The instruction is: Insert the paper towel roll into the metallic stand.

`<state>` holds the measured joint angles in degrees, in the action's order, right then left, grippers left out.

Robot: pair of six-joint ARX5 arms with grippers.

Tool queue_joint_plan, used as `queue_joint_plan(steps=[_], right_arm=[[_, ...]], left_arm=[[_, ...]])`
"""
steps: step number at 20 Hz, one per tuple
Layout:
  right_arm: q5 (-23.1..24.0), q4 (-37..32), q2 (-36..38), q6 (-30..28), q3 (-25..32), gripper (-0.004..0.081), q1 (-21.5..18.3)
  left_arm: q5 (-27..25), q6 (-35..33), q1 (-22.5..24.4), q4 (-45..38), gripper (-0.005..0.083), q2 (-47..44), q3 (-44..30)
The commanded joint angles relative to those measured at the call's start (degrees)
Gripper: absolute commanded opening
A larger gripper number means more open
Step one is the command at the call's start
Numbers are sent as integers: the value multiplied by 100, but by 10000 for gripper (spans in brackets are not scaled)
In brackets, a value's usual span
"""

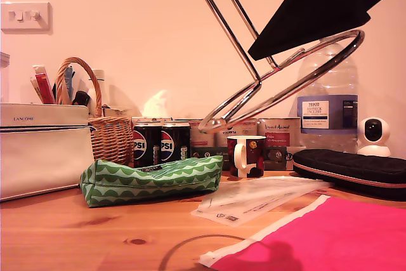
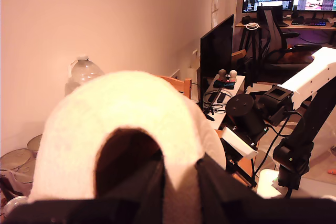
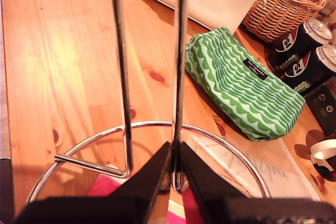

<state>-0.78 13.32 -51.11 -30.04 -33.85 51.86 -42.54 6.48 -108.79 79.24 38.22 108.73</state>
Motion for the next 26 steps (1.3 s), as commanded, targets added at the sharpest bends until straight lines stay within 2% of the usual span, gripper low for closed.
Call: queue_joint_plan(steps=[1, 9, 16, 22, 26], right_arm=[[-22, -247, 66, 2, -77, -11, 66], [4, -275, -330, 9, -77, -11, 175], [291, -262, -413, 166, -77, -11, 175], [459, -153, -413, 306, -77, -11, 175], [452, -122, -413, 352, -77, -11, 175]], left_arm=[[-13, -44, -66, -103, -24, -4, -57], [-15, 17, -463, -105, -24, 2, -57], [-7, 4, -490, -105, -24, 0, -55], [503, 181, -492, -105, -24, 0, 37], [586, 391, -492, -105, -24, -2, 308]])
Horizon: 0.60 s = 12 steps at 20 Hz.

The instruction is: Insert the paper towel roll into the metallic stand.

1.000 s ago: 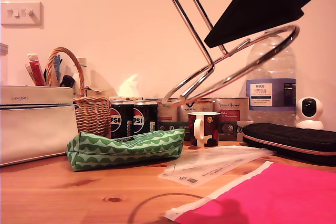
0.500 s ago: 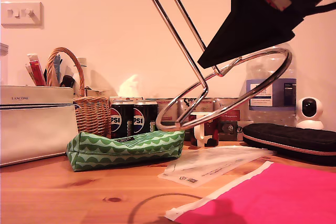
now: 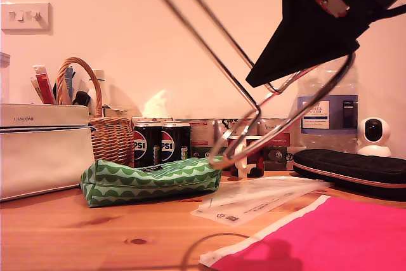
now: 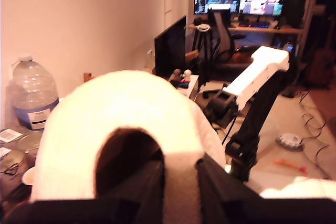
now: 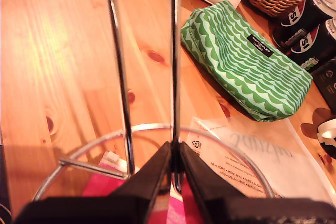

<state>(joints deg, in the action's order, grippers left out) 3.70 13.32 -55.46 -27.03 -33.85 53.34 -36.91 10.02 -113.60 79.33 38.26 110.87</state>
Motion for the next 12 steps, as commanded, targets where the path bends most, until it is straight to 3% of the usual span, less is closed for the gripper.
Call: queue_joint_plan(steps=[1, 12], right_arm=[[4, -129, 24, 50, -77, -11, 26], [-17, 234, 343, 166, -74, -11, 28]], left_arm=[[44, 55, -17, -114, -24, -7, 125], [-101, 39, -20, -111, -24, -17, 267]])
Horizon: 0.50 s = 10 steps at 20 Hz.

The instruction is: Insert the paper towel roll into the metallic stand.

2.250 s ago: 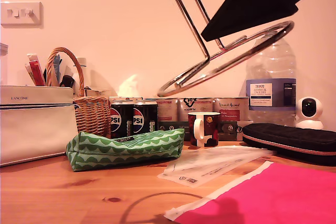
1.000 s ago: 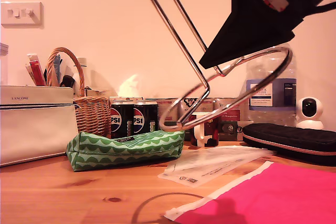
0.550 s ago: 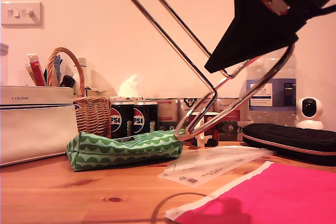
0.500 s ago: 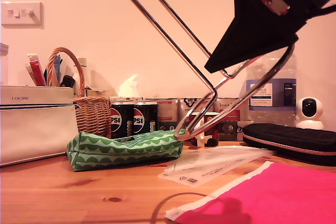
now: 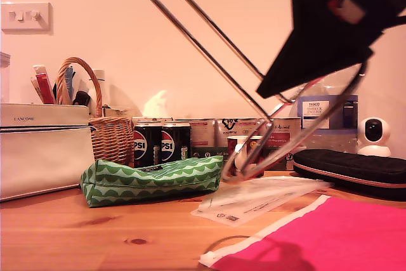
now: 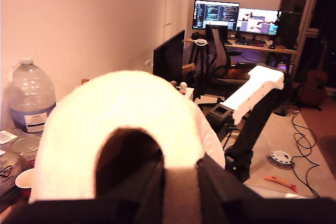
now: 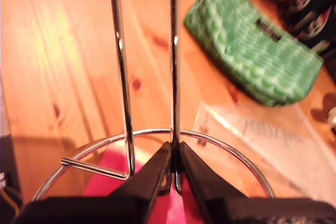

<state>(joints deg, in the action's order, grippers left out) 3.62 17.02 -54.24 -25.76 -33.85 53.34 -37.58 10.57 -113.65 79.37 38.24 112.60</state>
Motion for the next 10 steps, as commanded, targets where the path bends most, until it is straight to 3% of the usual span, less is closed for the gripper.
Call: queue_joint_plan(steps=[1, 10], right_arm=[[-9, -107, 326, 52, -77, -11, 28], [-2, 256, 1355, 92, -77, -11, 184]], left_arm=[[-37, -48, -15, -118, -24, -15, 142], [-214, -22, -15, -118, -24, -15, 186]])
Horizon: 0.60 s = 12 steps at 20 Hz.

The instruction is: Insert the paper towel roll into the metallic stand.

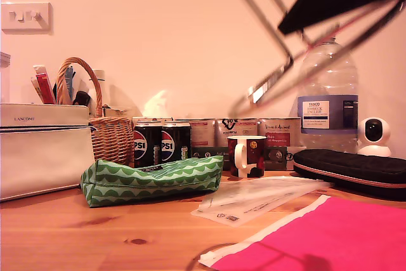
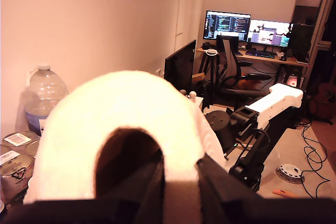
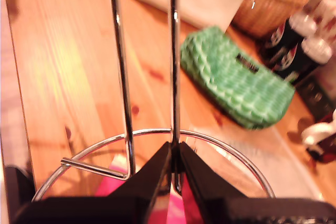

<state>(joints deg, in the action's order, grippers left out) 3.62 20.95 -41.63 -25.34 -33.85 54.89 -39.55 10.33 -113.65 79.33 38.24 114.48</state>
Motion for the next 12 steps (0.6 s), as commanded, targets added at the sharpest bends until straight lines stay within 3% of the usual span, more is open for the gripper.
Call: queue_joint_plan(steps=[1, 12], right_arm=[[-4, -155, 149, 50, -77, -11, 28], [-7, -785, -92, 52, -77, -11, 275]], left_arm=[[-17, 33, -15, -114, -24, -15, -2], [-144, 173, -245, -114, -24, -4, -4]])
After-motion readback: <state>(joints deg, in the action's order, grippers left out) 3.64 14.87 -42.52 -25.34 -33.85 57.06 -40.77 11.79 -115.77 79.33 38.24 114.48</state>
